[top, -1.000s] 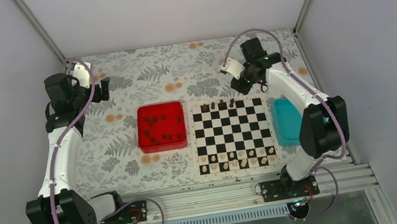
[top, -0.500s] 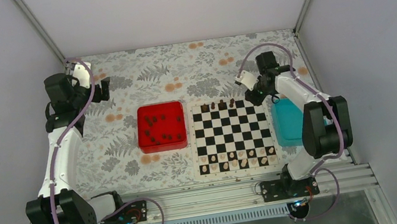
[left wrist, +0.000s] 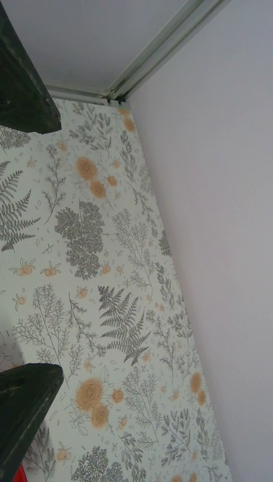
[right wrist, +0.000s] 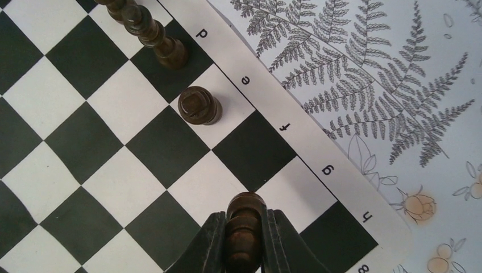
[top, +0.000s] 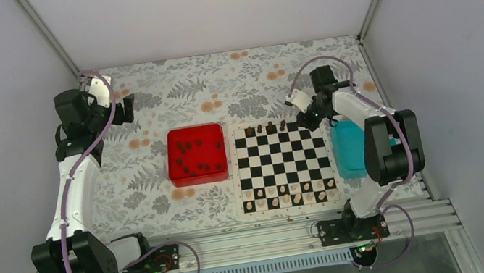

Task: Set up the chess pieces on the board
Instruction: Place the chess piece on the chessboard.

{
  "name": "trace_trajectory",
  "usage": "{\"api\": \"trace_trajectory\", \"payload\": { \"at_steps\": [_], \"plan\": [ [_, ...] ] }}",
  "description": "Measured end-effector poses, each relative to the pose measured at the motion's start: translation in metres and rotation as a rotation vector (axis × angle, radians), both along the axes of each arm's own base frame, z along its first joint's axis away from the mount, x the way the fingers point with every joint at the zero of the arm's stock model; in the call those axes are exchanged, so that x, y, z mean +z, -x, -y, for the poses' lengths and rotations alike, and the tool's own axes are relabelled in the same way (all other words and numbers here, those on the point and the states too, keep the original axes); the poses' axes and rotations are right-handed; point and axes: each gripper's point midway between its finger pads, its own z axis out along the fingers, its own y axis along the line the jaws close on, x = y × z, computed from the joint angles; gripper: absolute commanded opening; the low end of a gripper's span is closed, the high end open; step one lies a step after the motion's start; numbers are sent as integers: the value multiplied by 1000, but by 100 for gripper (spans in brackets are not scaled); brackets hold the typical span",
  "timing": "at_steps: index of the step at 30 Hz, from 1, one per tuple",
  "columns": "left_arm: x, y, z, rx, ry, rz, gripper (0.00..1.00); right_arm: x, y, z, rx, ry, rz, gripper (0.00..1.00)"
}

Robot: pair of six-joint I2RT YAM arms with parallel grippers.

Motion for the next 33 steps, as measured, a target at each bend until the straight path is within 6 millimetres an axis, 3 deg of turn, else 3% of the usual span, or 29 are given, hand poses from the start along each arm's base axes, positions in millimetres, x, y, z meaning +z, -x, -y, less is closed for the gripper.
{"api": "trace_trajectory", "payload": {
  "at_steps": [6, 33],
  "plan": [
    [0, 0, 0, 0, 0, 0, 100, -13, -1, -1, 1, 0, -27, 7],
    [0, 0, 0, 1, 0, 0, 100, -35, -17, -13, 23, -24, -66, 7]
  ]
}}
